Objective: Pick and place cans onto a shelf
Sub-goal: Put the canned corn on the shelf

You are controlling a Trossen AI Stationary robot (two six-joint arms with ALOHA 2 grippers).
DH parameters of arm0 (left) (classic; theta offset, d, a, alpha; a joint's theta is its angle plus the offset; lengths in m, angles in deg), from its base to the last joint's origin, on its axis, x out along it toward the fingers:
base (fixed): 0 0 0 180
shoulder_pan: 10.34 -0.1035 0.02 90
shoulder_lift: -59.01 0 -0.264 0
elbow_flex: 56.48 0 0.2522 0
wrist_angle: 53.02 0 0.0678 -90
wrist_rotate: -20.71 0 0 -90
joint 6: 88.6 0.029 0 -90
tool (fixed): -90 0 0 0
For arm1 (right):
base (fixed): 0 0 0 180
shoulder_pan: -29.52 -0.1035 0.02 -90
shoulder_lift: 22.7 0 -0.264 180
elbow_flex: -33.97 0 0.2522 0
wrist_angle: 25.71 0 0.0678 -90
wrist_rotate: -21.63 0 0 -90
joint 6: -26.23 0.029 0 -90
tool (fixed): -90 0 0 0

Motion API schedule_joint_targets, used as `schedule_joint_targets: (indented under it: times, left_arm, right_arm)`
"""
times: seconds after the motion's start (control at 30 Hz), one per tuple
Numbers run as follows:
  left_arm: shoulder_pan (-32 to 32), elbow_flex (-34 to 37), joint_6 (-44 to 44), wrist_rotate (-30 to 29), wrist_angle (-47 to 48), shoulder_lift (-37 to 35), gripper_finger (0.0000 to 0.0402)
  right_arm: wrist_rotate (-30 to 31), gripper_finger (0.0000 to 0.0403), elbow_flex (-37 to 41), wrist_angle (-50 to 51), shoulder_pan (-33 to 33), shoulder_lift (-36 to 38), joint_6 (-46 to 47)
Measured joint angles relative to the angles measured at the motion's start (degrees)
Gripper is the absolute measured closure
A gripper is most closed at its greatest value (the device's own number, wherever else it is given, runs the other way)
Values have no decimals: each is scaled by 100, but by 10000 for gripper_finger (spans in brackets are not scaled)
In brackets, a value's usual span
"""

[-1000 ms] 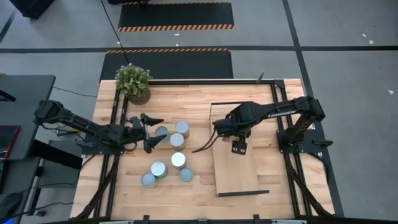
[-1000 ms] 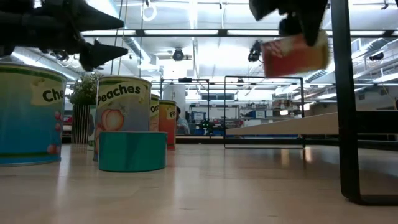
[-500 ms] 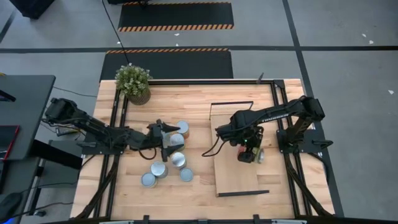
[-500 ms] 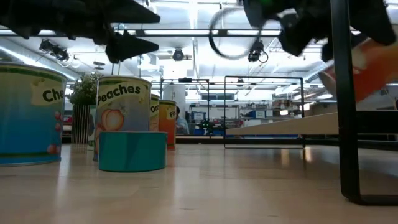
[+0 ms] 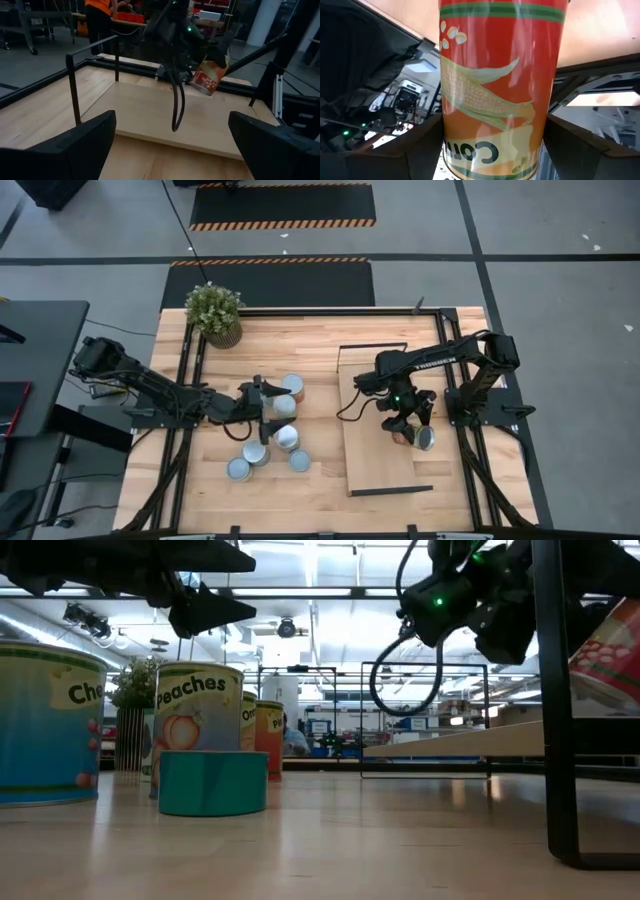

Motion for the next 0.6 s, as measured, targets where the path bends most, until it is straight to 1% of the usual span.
schedule_joint_targets:
  times: [0.2, 0.33, 0.43, 0.53, 0.6]
  left_arm:
    - [-106, 0, 206, -6, -40, 0, 8]
    - [-181, 0, 218, -7, -50, -3, 8]
    - [-181, 0, 222, -4, -52, -3, 8]
    - [-179, 0, 229, -2, -55, -3, 8]
    - [-179, 0, 228, -4, -53, -3, 8]
  right_arm:
    - [8, 86, -40, -16, -2, -4, -66]
    - [-83, 86, -40, -62, -84, -7, 189]
    - [-251, 86, -40, -410, -223, -7, 547]
    - [-590, 86, -41, -987, -405, -7, 919]
    - [-667, 86, -94, -1151, -502, -9, 1118]
